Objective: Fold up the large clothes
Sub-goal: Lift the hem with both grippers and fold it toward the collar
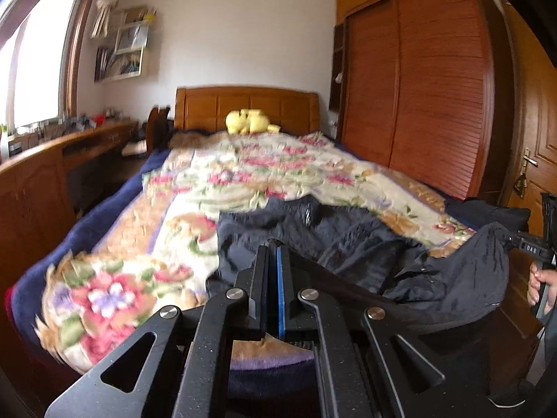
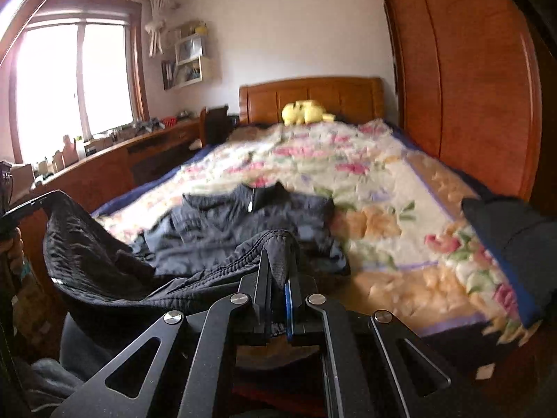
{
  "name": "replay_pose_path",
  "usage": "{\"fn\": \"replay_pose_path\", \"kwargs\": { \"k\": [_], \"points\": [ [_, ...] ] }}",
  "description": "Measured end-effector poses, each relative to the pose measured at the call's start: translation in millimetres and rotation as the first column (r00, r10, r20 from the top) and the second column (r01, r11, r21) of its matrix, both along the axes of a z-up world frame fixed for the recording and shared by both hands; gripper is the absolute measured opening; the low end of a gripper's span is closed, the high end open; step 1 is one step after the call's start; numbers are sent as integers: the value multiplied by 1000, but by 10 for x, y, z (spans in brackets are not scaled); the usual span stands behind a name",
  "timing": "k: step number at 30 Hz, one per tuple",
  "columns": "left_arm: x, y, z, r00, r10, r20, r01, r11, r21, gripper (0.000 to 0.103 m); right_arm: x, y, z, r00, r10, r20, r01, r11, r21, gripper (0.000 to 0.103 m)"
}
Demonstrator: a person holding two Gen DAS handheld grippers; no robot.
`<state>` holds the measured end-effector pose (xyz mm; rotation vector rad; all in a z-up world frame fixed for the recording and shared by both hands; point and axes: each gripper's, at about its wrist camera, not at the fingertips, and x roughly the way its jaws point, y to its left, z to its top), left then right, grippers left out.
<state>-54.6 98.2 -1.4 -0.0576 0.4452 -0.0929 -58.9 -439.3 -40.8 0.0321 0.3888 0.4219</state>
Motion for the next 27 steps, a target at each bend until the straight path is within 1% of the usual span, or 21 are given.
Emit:
{"fn": "replay_pose_path", "kwargs": {
  "k": [3, 6, 10, 11, 14, 16, 18, 19, 21, 23, 25, 27],
  "points": [
    [194, -4, -237, 999, 13, -47, -13, 1000, 4, 5, 267, 72, -220, 999, 8, -46, -9, 1000, -14, 5],
    [386, -6, -446, 997, 38, -73, -36, 999, 20, 5, 622, 159, -398, 996, 6, -84, -8, 1000, -26, 5],
    [695, 14, -664, 993, 55, -104, -52, 998, 40, 5, 1073, 303, -532, 993, 4, -119, -7, 1000, -22, 5],
    [763, 33, -686, 992, 57, -108, -53, 998, 37, 5, 1181, 370, -529, 992, -2, -124, -2, 999, -32, 5],
    [1052, 66, -700, 992, 67, -109, -62, 997, 48, 5, 1522, 611, -529, 994, -1, -107, -13, 992, -129, 5],
    [1278, 99, -632, 993, 71, -91, -66, 996, 53, 5, 1824, 696, -454, 995, 1, -102, -16, 990, -143, 5],
    [1534, 147, -534, 994, 81, -75, -76, 995, 58, 5, 2133, 748, -306, 996, 1, -88, -14, 990, -142, 5],
    [1643, 157, -486, 993, 91, -68, -86, 994, 74, 5, 2291, 781, -225, 997, -3, -75, -8, 989, -145, 5],
    [1914, 148, -381, 992, 120, -48, -112, 983, 146, 5, 2646, 868, -38, 999, -15, -52, 7, 989, -151, 5],
    [2126, 160, -293, 992, 121, -42, -113, 981, 157, 5, 3020, 992, 141, 999, -28, -37, 22, 987, -162, 5],
    [2379, 160, -198, 991, 132, -30, -125, 976, 179, 5, 3378, 1128, 232, 998, -46, -47, 37, 983, -178, 5],
    [2635, 173, -118, 991, 132, -27, -125, 976, 179, 5, 3699, 1295, 328, 997, -63, -41, 53, 975, -217, 5]
  ]
}}
